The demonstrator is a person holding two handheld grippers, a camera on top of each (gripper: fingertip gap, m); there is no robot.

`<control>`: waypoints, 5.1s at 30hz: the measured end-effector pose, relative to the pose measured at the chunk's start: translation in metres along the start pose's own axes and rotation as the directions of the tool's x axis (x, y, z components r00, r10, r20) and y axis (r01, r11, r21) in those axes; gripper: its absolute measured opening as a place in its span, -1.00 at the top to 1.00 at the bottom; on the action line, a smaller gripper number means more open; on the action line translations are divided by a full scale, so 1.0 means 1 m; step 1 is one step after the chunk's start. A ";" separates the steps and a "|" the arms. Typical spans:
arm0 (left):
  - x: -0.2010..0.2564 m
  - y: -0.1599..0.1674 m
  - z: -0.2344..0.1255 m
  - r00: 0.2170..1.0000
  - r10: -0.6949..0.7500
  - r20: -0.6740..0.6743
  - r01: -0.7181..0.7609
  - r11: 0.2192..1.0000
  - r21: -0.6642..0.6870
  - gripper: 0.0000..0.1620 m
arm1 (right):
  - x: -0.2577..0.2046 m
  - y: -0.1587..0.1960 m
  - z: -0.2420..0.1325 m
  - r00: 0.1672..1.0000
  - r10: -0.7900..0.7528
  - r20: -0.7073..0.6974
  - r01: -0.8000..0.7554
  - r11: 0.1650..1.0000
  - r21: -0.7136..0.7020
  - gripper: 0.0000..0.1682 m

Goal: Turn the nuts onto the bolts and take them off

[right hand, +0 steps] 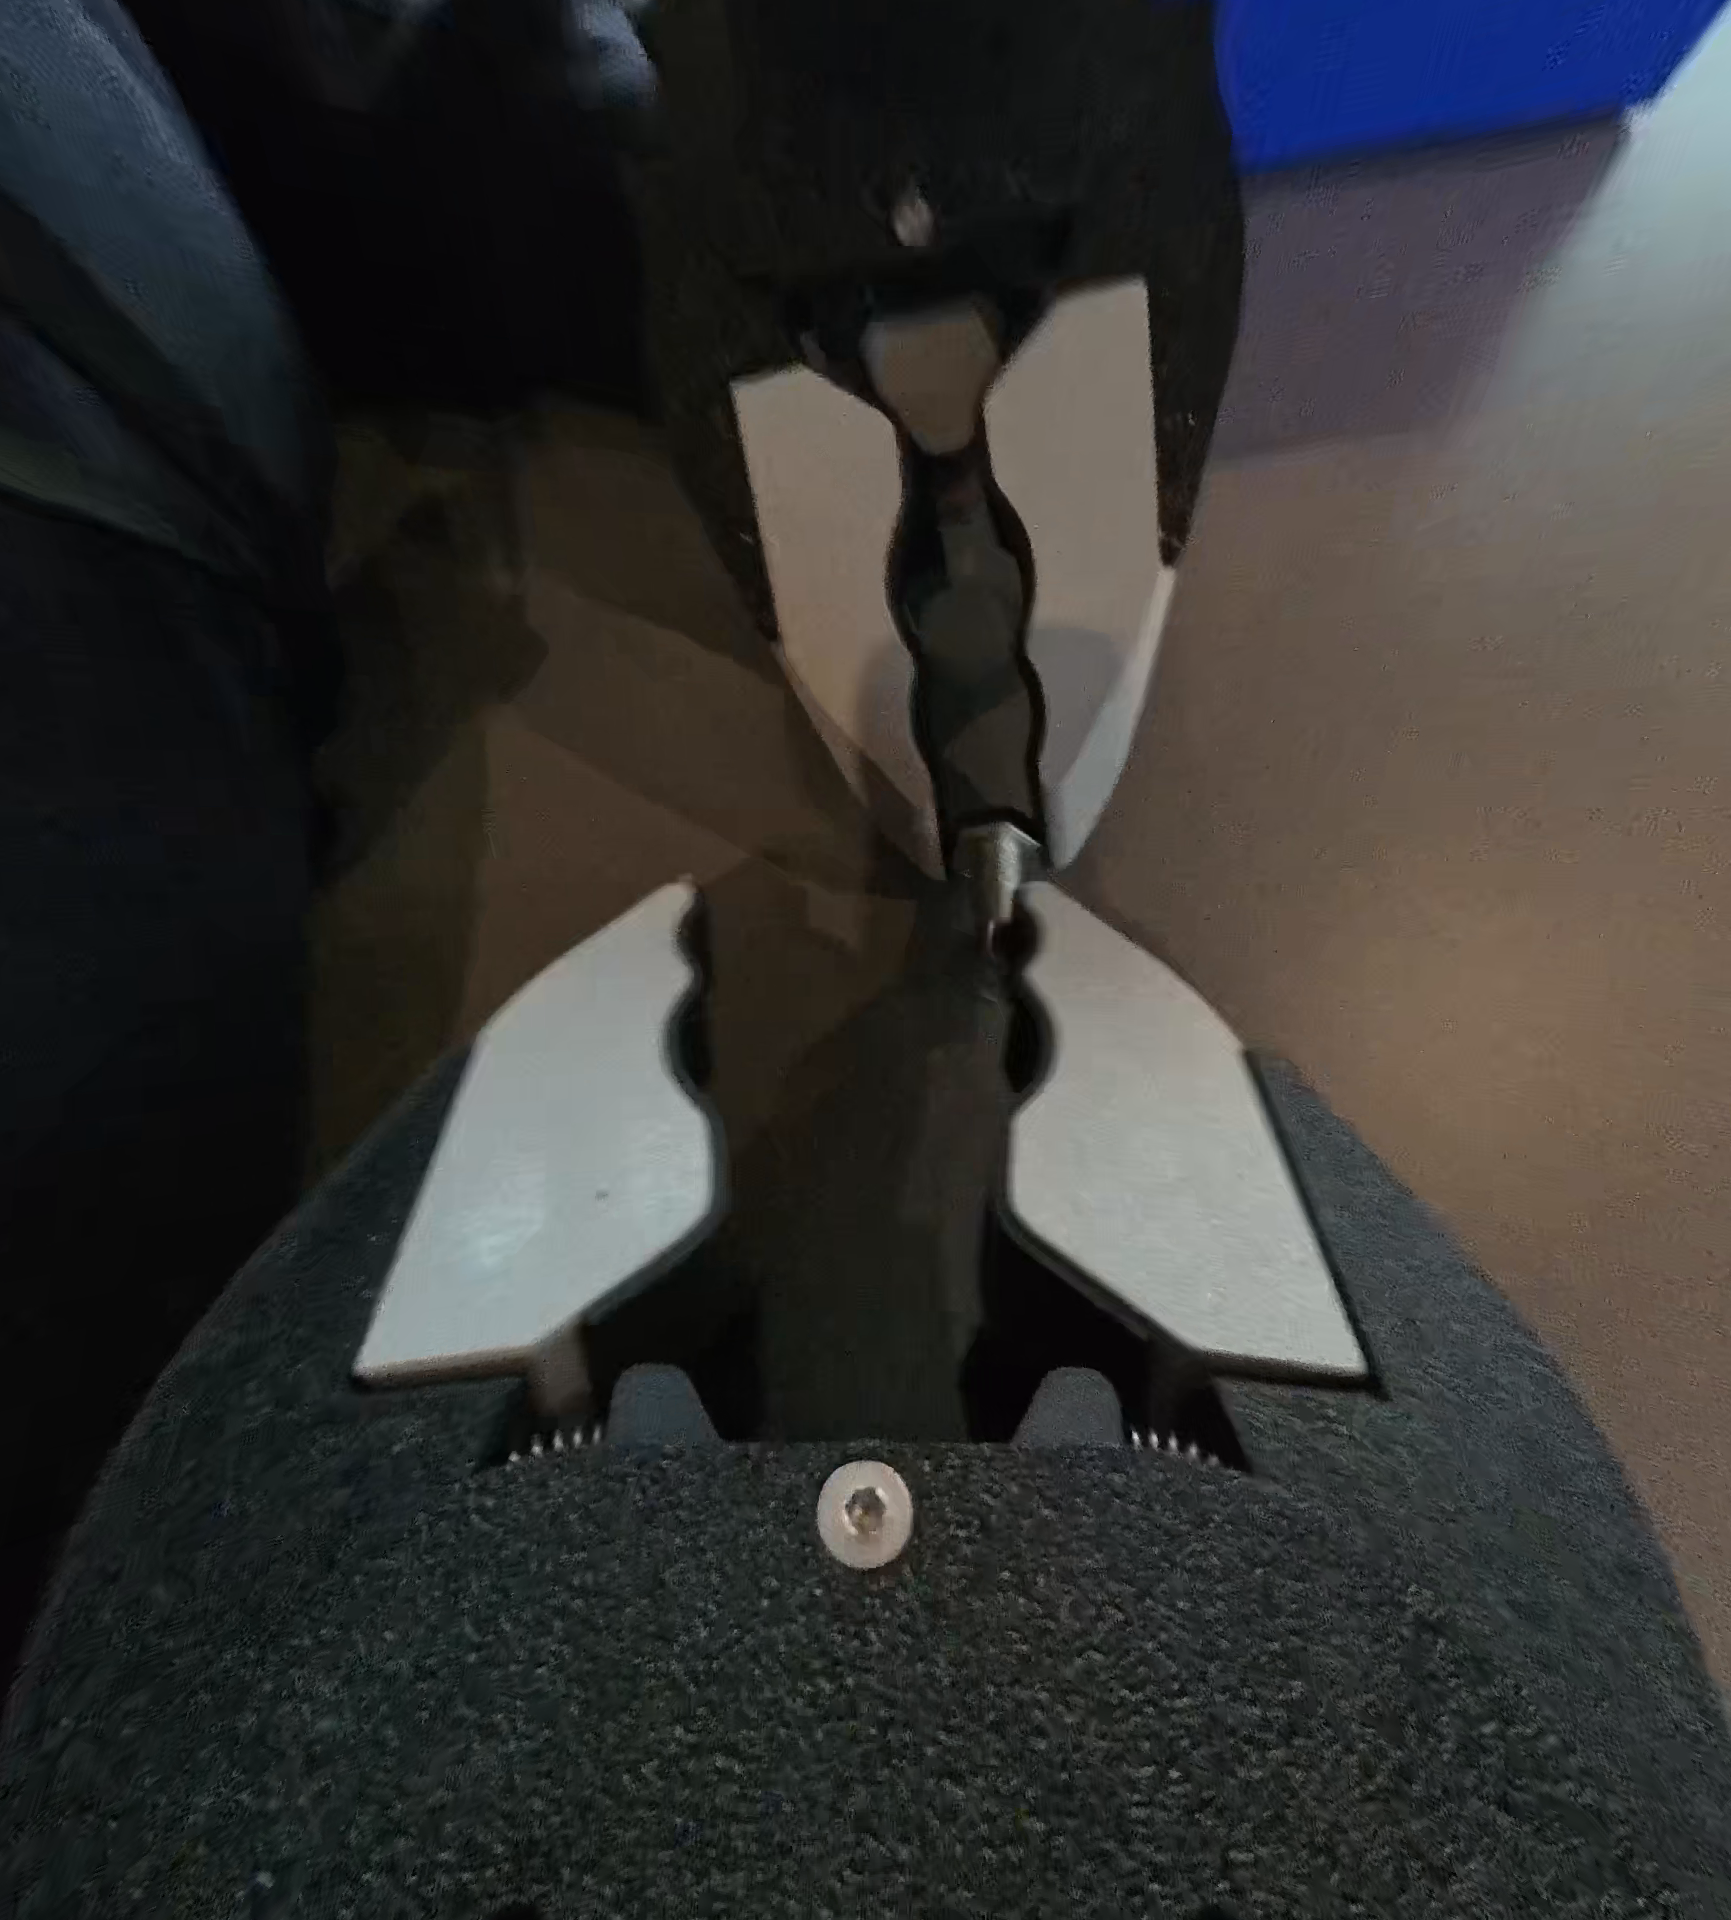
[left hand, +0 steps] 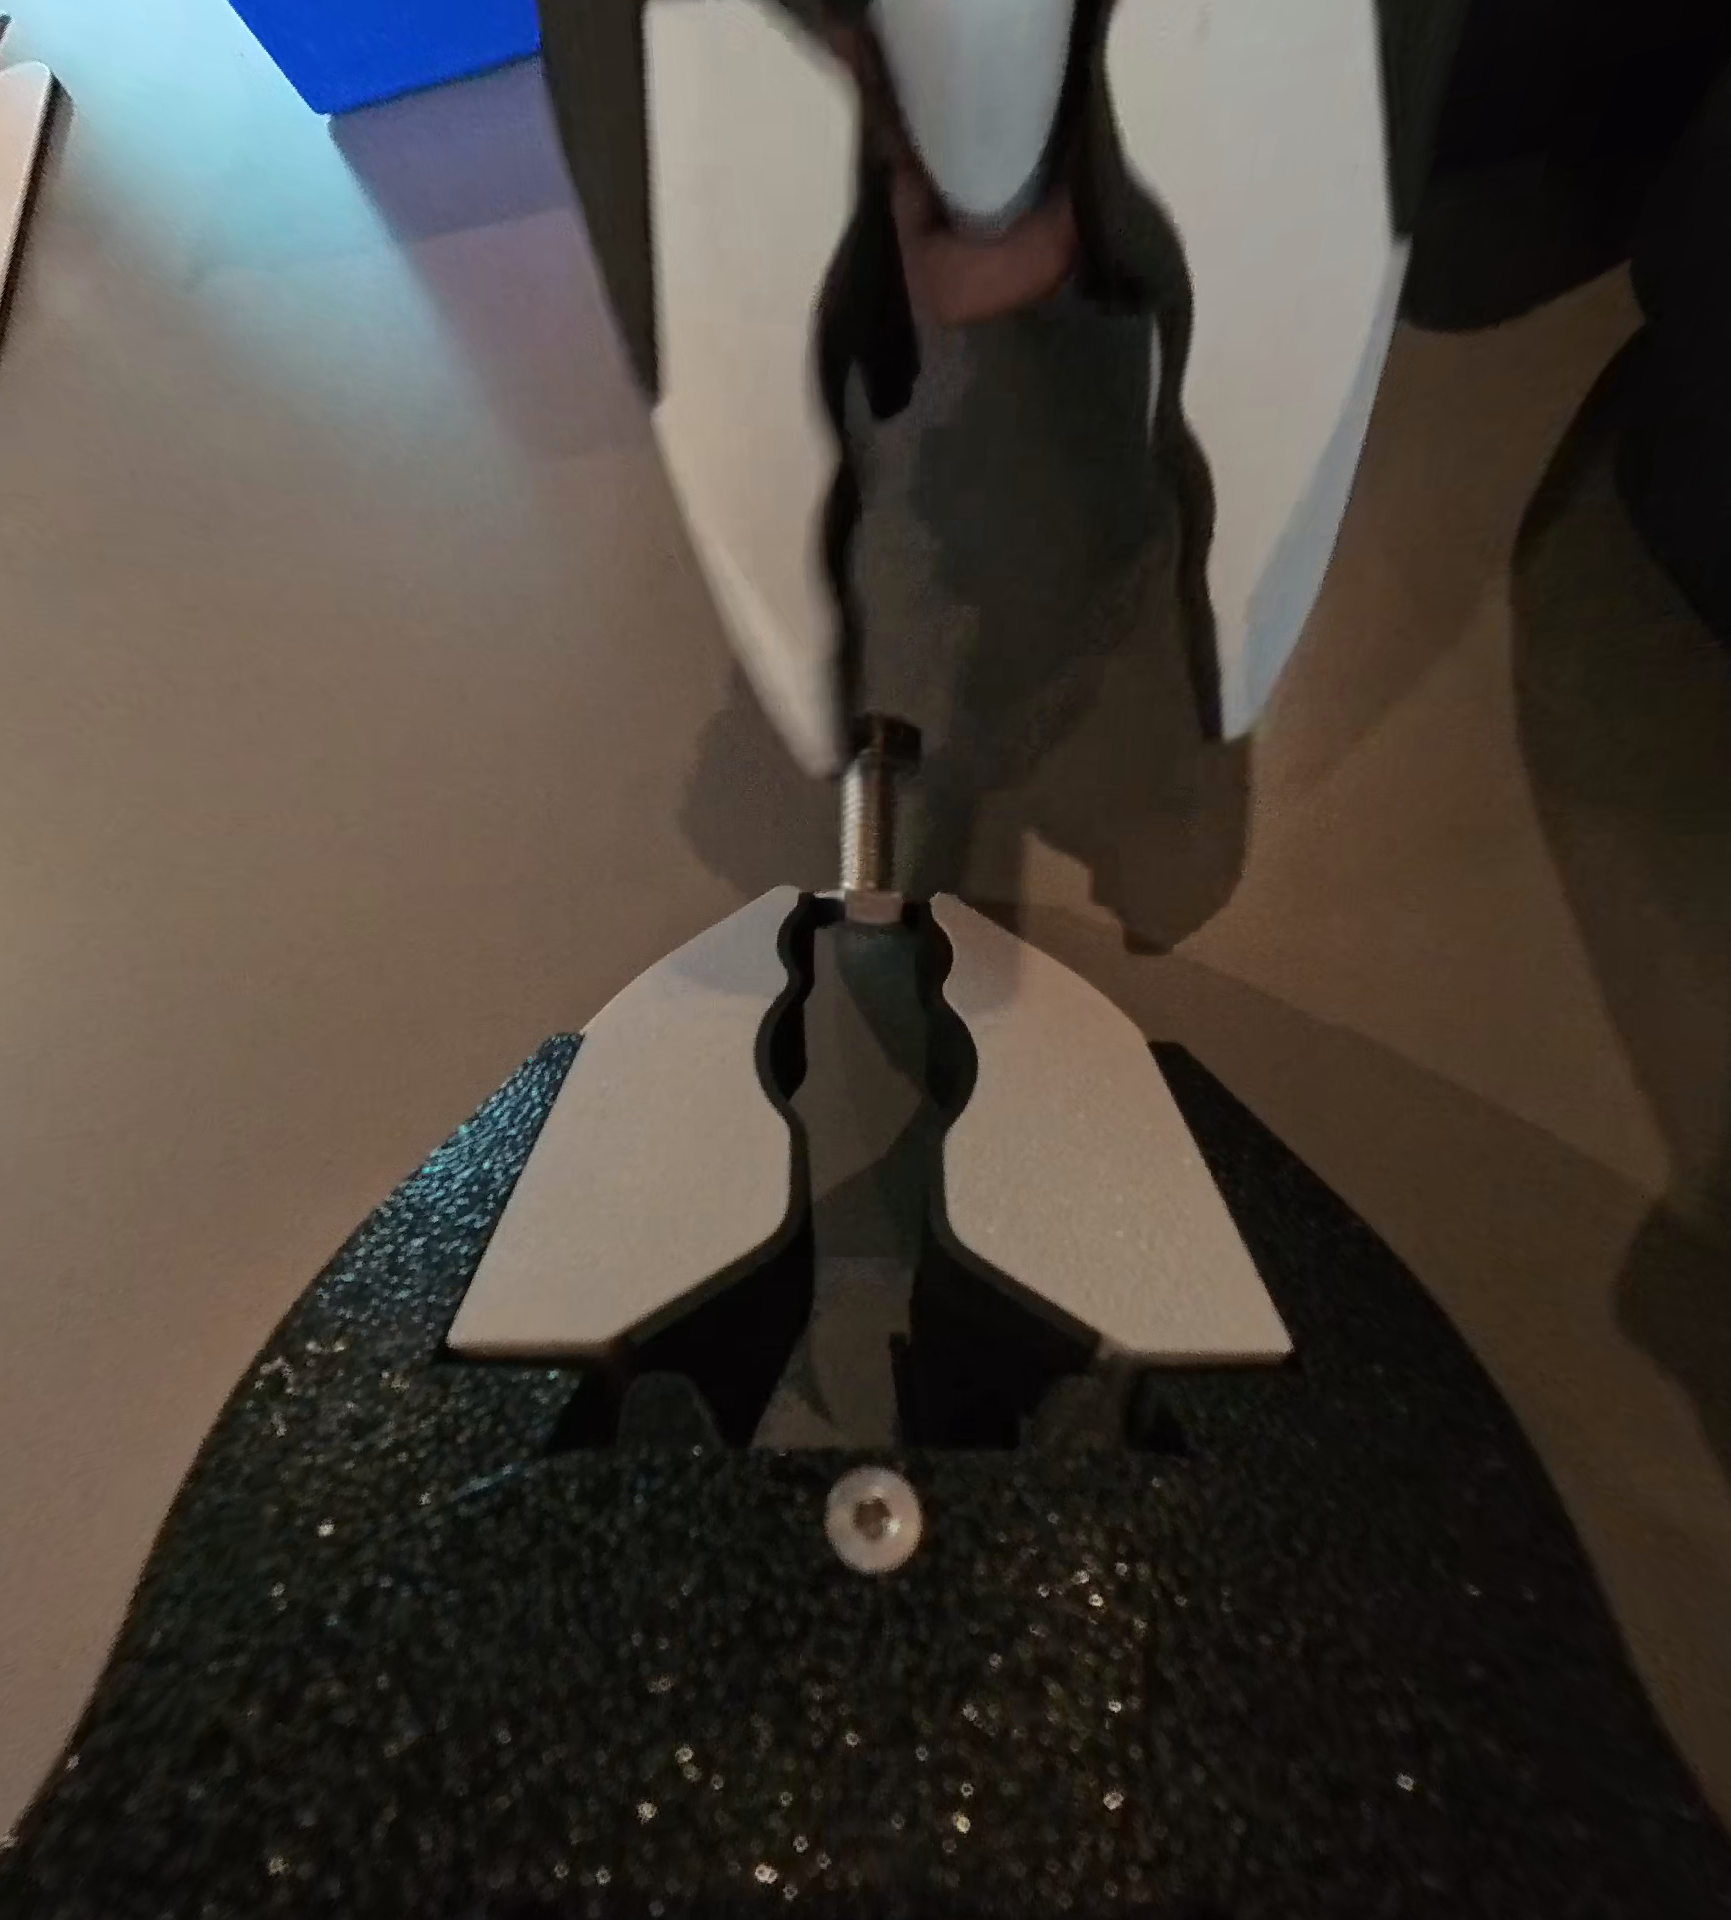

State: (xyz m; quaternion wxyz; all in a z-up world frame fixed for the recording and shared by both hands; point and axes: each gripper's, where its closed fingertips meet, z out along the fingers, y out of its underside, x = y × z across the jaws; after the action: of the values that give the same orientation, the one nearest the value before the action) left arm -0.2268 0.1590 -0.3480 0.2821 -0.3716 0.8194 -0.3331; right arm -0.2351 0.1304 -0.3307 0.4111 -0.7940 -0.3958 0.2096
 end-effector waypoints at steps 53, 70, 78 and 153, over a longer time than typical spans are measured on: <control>-0.001 -0.001 0.000 1.000 -0.001 0.001 0.001 1.000 -0.001 0.78 | 0.009 0.006 -0.005 0.996 0.083 -0.023 -0.083 0.996 -0.015 0.50; -0.001 -0.001 0.001 1.000 -0.004 0.001 0.004 1.000 -0.002 0.78 | 0.013 0.005 -0.012 0.997 0.021 -0.073 -0.021 1.000 0.001 0.52; -0.001 -0.001 0.001 1.000 -0.007 0.002 0.007 1.000 -0.003 0.78 | -0.004 0.002 -0.012 1.000 -0.009 0.027 0.010 1.000 -0.006 0.76; -0.007 -0.005 -0.003 0.999 -0.020 0.031 0.019 0.999 0.043 0.78 | 0.015 0.045 -0.028 0.995 0.058 -0.084 -0.073 0.980 -0.185 0.71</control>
State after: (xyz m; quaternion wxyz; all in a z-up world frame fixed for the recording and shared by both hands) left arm -0.2229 0.1631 -0.3412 0.2995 -0.3786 0.8039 -0.3474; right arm -0.1872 0.1127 -0.3517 0.3426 -0.8494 -0.3711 0.1534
